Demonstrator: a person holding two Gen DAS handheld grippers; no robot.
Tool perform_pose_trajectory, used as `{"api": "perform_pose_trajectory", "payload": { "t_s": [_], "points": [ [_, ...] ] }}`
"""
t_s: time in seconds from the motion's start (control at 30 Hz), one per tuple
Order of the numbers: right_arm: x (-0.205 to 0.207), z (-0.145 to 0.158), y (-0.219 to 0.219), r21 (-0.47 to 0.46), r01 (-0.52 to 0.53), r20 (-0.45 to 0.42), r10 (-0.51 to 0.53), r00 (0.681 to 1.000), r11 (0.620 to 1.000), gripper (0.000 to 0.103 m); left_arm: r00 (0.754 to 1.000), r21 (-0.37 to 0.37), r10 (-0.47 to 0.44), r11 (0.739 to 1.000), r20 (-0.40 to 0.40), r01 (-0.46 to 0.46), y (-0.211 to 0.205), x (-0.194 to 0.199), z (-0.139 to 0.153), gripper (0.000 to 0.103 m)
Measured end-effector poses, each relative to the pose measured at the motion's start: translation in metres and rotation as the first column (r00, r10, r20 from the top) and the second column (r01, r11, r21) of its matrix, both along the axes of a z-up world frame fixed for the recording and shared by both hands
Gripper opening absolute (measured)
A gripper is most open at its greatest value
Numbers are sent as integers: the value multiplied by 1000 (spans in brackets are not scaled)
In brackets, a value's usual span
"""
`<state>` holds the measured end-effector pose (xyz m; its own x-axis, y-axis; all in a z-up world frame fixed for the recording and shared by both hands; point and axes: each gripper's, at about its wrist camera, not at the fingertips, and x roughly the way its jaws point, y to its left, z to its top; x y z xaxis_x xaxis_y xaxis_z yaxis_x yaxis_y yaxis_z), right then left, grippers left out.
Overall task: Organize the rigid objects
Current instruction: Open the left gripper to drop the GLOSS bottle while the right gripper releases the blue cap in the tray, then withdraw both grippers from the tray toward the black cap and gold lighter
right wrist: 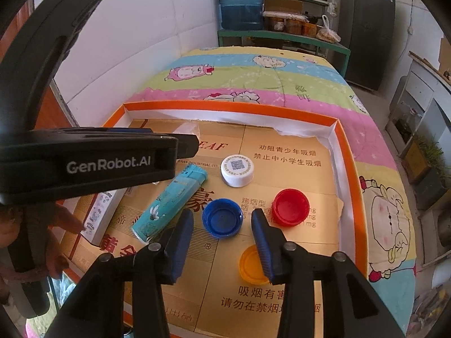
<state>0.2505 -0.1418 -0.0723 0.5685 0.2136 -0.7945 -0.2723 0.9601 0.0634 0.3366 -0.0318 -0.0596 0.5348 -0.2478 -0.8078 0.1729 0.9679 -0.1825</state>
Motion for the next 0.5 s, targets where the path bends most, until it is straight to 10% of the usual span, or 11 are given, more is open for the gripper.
{"api": "perform_pose_trajectory", "payload": {
  "t_s": [0.5],
  "points": [
    [-20, 16, -3, 32, 19, 18, -20, 1000, 999, 43, 998, -4, 32, 999, 59, -32, 12, -33, 22, 57]
  ]
}}
